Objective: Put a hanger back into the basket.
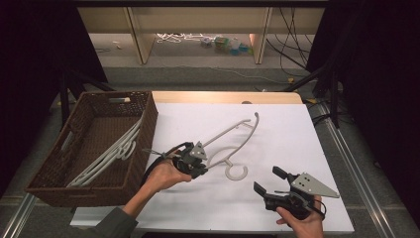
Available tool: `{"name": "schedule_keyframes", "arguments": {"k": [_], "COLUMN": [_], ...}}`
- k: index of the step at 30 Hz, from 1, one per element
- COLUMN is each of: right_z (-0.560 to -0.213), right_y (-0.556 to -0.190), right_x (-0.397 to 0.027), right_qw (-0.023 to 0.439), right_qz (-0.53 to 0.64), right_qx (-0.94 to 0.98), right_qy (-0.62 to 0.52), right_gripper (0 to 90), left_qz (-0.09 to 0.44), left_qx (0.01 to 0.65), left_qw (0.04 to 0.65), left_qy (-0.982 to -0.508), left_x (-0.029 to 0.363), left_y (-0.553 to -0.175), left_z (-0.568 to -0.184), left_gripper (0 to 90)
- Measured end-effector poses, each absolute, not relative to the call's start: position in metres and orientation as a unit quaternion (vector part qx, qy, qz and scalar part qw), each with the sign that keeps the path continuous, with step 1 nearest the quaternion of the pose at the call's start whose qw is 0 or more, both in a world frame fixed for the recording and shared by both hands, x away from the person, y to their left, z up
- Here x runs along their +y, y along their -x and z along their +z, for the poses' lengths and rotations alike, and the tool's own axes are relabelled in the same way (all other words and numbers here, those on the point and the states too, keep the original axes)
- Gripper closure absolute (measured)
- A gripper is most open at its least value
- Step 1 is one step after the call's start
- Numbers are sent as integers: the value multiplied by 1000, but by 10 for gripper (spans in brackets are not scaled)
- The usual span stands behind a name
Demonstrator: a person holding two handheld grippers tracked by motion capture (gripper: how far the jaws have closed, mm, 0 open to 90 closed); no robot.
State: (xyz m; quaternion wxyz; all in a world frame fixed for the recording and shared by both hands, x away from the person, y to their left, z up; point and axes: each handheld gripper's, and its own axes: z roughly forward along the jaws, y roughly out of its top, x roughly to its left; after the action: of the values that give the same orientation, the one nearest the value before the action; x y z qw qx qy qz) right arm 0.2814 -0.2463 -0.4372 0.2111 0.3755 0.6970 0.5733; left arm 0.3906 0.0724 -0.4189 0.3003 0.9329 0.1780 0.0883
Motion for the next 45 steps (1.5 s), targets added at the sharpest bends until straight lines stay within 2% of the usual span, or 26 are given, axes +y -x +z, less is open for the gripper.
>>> {"name": "schedule_keyframes", "arguments": {"k": [9, 12, 17, 21, 27, 34, 45], "right_z": [-439, -439, -440, -439, -440, -440, -441], "right_y": [-281, -281, -281, -280, -281, -281, -282], "right_x": [-246, -246, -244, -245, -244, -243, -243], "right_qw": [203, 204, 206, 202, 203, 204, 205], "right_qz": [569, 566, 566, 561, 567, 568, 570], "right_qx": [702, 701, 701, 705, 703, 702, 699], "right_qy": [-378, -384, -382, -384, -378, -379, -381], "right_gripper": [158, 158, 158, 158, 158, 158, 158], "left_qz": [82, 74, 61, 64, 102, 133, 174], "left_qx": [203, 230, 223, 215, 210, 212, 262], "left_qw": [357, 386, 407, 410, 411, 409, 388], "left_qy": [-908, -890, -884, -884, -881, -877, -866], "left_x": [100, 104, 111, 116, 132, 157, 218], "left_y": [-396, -392, -385, -379, -367, -355, -349], "left_z": [-392, -382, -357, -336, -297, -269, -258], "left_gripper": [820, 820, 820, 821, 821, 822, 823]}}
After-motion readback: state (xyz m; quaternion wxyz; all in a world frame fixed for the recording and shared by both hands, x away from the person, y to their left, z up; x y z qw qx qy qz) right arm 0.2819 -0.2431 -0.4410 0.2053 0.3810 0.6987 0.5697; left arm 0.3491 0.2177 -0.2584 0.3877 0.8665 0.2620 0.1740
